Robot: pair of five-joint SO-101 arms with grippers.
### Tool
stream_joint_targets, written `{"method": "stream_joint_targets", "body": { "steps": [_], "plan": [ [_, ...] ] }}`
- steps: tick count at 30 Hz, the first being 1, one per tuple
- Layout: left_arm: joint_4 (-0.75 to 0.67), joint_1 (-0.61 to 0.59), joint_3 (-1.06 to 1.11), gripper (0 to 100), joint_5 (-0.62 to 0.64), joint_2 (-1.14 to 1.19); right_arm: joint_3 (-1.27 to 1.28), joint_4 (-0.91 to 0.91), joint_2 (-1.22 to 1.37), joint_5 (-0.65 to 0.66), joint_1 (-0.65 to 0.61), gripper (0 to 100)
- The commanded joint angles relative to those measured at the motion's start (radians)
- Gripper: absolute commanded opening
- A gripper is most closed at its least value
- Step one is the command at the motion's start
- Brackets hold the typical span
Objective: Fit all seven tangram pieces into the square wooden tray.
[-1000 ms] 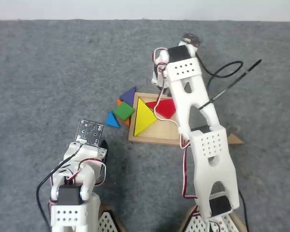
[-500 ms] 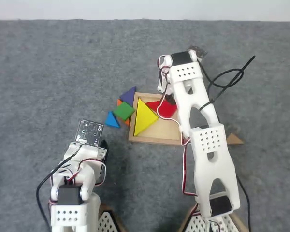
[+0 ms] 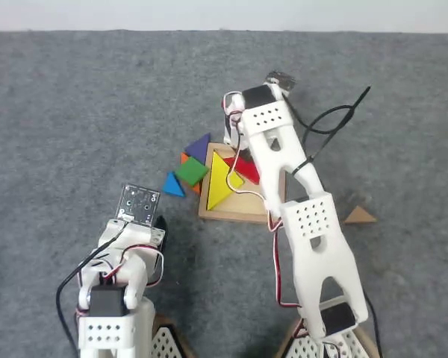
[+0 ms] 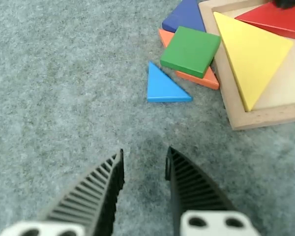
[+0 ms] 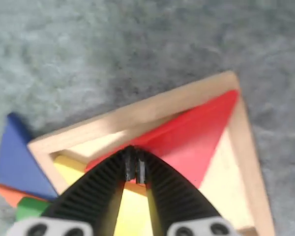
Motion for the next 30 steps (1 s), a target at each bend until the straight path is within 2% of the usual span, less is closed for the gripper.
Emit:
{"method": "stream_joint_targets", "body": {
  "steps": [1, 4, 10, 23, 30],
  "plan": [
    [0.003, -0.006, -0.012, 14, 0.009, -0.017, -0.011, -0.045, 0.007, -0.011, -0.016, 0.8],
    [0.003, -0.006, -0.012, 14, 0.009, -0.017, -0.011, -0.031, -0.007, -0.005, -0.015, 0.7],
    [0.003, -0.006, -0.012, 14, 0.009, -0.017, -0.143, 0.116, -0.113, 0.005, 0.025, 0.7],
    [0.003, -0.006, -0.012, 14, 0.009, -0.017, -0.063, 0.101, 0.025, 0.032, 0.024, 0.7],
    [0.003, -0.006, -0.012, 14, 0.009, -0.017, -0.204, 0.038, 0.131, 0.064, -0.033, 0.7]
  ]
}}
